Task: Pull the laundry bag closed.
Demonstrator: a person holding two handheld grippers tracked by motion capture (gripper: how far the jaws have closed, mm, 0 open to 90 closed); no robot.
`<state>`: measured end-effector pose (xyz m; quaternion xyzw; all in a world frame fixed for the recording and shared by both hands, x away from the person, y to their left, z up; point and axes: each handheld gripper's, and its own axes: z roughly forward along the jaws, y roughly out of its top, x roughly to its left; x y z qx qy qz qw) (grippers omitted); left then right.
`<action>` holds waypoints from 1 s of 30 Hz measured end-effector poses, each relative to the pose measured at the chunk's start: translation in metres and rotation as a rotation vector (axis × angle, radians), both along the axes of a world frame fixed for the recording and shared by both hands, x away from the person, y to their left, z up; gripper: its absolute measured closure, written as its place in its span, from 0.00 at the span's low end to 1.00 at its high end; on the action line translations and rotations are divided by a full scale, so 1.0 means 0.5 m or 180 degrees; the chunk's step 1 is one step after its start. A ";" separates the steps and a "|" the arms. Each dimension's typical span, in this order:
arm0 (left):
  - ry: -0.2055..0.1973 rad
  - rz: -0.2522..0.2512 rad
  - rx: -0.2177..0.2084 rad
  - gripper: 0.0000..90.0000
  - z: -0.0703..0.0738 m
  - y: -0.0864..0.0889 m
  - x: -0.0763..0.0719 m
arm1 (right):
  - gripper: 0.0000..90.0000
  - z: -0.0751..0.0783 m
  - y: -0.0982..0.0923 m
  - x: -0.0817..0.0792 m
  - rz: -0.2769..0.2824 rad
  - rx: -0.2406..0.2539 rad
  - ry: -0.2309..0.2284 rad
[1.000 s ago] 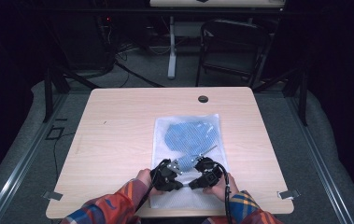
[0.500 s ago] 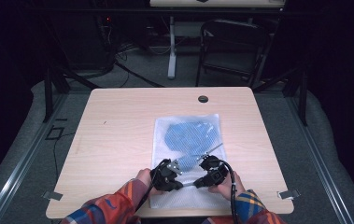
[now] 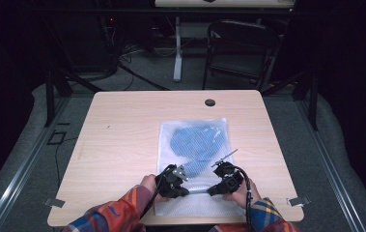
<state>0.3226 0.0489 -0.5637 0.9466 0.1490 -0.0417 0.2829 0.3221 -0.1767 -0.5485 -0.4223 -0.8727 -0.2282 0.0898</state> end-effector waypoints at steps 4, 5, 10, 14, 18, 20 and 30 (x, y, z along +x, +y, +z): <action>-0.0003 0.0000 0.0002 1.00 0.000 0.000 0.000 | 0.97 -0.005 -0.003 -0.002 -0.0066 0.0039 0.0032; -0.0002 0.0000 0.0001 1.00 0.000 0.000 0.000 | 0.97 -0.005 -0.006 0.000 -0.0033 0.0021 0.0050; -0.0016 0.0002 0.0005 1.00 0.000 0.000 -0.001 | 0.97 -0.006 -0.009 -0.001 -0.0019 0.0004 0.0043; -0.0009 -0.0007 -0.0027 1.00 0.000 0.000 -0.001 | 0.97 -0.013 0.004 -0.003 -0.0050 0.0040 0.0040; -0.0112 -0.0009 -0.0134 1.00 0.005 -0.005 -0.004 | 0.97 -0.015 0.016 -0.003 -0.0007 0.0053 0.0023; -0.0130 0.0011 -0.0169 1.00 0.007 -0.010 -0.002 | 0.97 -0.013 0.017 -0.001 0.0063 -0.0008 0.0027; -0.0196 0.0018 -0.0075 1.00 -0.001 -0.034 -0.008 | 0.97 -0.011 0.021 -0.002 0.0126 -0.0035 -0.0003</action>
